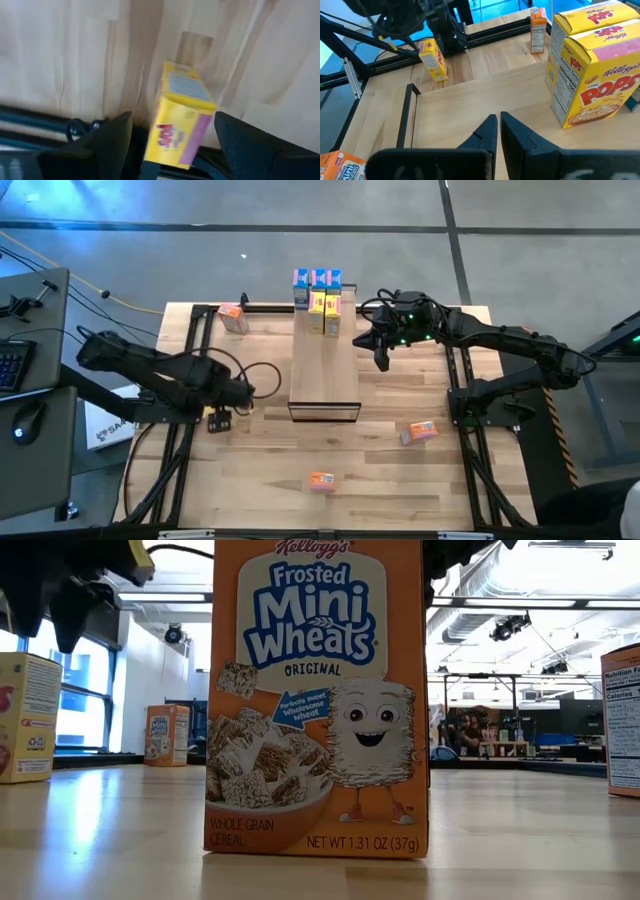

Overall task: Stack cereal on shelf
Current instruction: Put the yellow cereal box on the shelf aligned with the yellow cereal boxes

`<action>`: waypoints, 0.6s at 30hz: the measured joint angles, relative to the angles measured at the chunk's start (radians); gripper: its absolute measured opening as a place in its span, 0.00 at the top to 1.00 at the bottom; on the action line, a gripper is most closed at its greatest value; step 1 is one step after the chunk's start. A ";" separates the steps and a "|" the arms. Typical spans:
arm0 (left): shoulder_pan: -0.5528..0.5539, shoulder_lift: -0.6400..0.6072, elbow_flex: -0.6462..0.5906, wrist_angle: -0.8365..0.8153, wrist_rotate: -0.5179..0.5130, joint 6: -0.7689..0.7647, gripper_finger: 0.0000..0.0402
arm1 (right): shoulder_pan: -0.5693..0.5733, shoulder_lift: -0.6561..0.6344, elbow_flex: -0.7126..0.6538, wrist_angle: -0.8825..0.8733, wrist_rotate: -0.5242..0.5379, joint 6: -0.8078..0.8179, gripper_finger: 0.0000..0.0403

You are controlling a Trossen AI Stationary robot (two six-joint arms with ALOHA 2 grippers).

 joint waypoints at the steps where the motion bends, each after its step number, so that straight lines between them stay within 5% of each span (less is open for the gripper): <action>1: -0.011 0.001 -0.001 0.004 0.000 0.013 0.31 | 0.000 0.000 0.000 0.000 0.000 0.000 0.97; 18: -0.095 0.002 -0.014 0.012 -0.015 -0.023 0.31 | 0.000 0.000 0.000 0.000 0.006 -0.008 0.97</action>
